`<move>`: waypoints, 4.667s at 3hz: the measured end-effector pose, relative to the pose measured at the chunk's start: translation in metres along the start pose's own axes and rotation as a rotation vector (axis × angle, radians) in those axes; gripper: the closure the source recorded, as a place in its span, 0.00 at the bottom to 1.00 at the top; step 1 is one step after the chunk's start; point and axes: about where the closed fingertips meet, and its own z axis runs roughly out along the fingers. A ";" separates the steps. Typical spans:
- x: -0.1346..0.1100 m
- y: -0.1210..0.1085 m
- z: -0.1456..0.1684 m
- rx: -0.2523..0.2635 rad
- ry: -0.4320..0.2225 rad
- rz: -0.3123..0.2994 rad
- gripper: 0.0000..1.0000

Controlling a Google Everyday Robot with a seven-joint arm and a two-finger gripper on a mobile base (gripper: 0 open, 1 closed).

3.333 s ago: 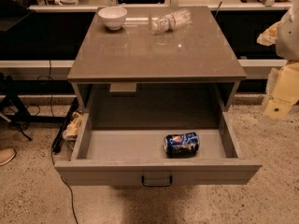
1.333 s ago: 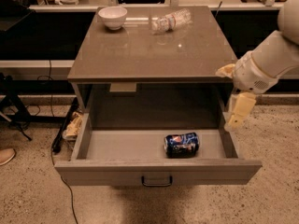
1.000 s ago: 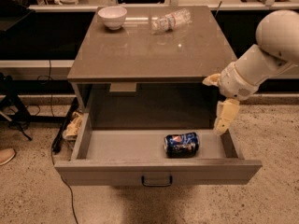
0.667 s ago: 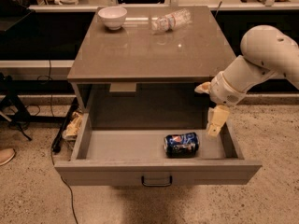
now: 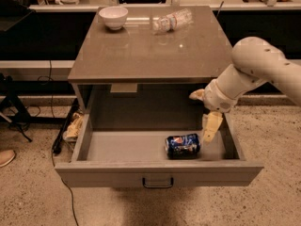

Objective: Pick pepsi can from top drawer and place on counter

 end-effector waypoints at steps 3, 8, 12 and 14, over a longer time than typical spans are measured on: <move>0.006 -0.001 0.077 0.018 0.007 -0.039 0.00; 0.042 -0.002 0.073 0.130 -0.096 0.015 0.87; 0.045 -0.009 -0.044 0.275 -0.151 0.020 1.00; 0.003 -0.024 -0.159 0.480 -0.106 0.021 1.00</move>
Offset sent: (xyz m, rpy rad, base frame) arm 0.0021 0.0361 -0.0757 -0.0026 -0.0544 0.0382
